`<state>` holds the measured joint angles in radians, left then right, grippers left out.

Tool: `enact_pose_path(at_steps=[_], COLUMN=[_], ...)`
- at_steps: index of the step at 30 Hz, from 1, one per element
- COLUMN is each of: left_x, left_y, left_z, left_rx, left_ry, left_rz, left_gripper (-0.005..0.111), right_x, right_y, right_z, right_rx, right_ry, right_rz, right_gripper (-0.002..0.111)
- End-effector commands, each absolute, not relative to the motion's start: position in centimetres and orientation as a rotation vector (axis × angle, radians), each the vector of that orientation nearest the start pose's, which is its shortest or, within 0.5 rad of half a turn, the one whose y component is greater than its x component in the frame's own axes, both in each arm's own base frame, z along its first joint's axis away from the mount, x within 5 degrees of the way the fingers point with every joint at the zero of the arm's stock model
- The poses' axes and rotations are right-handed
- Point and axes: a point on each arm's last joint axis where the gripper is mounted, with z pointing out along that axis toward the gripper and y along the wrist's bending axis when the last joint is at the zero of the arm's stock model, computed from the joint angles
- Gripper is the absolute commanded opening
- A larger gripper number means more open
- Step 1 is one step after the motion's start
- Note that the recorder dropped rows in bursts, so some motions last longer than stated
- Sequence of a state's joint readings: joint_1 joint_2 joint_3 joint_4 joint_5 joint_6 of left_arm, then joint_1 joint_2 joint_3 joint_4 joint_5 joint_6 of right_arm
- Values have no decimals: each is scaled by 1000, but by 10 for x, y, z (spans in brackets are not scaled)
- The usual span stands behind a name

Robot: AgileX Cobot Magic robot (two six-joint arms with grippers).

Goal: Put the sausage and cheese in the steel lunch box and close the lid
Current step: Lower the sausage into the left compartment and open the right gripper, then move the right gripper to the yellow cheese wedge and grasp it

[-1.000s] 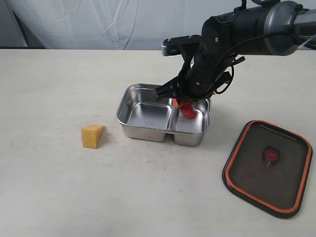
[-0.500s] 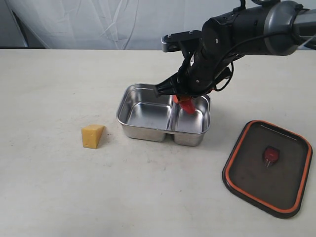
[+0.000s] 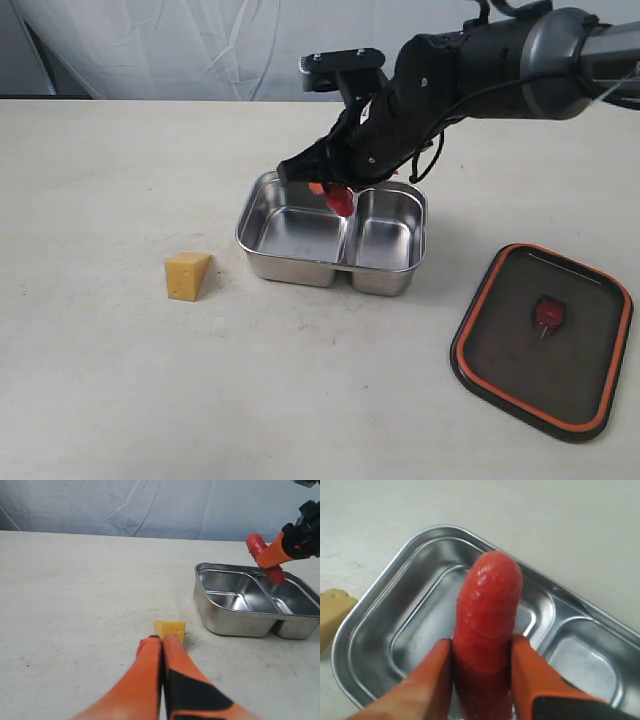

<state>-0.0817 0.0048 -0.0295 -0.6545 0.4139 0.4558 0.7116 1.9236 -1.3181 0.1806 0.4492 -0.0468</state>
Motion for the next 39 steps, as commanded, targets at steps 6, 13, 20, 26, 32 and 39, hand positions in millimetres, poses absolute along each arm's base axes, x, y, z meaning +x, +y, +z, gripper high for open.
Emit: enact_pose_path(at_steps=[6, 13, 20, 26, 32, 39], left_x=[48, 48, 48, 48, 48, 48], left_y=[-26, -26, -26, -26, -26, -26], left_z=[193, 193, 193, 193, 193, 193], left_rx=[112, 112, 112, 112, 112, 112], left_ry=[1798, 1798, 1798, 1798, 1798, 1798], left_rz=[-389, -389, -389, -389, -389, -389], left_gripper=[0, 0, 0, 0, 0, 0], right_x=[308, 306, 291, 250, 224, 230], right_y=[296, 298, 304, 357, 409, 439], right_z=[156, 158, 199, 235, 207, 171], right_rx=[-870, -865, -894, -1006, -1111, -1117], right_ry=[2449, 2459, 2526, 2376, 2349, 2512], right_rz=[398, 414, 486, 647, 619, 540], right_gripper=[1, 65, 64, 57, 57, 57])
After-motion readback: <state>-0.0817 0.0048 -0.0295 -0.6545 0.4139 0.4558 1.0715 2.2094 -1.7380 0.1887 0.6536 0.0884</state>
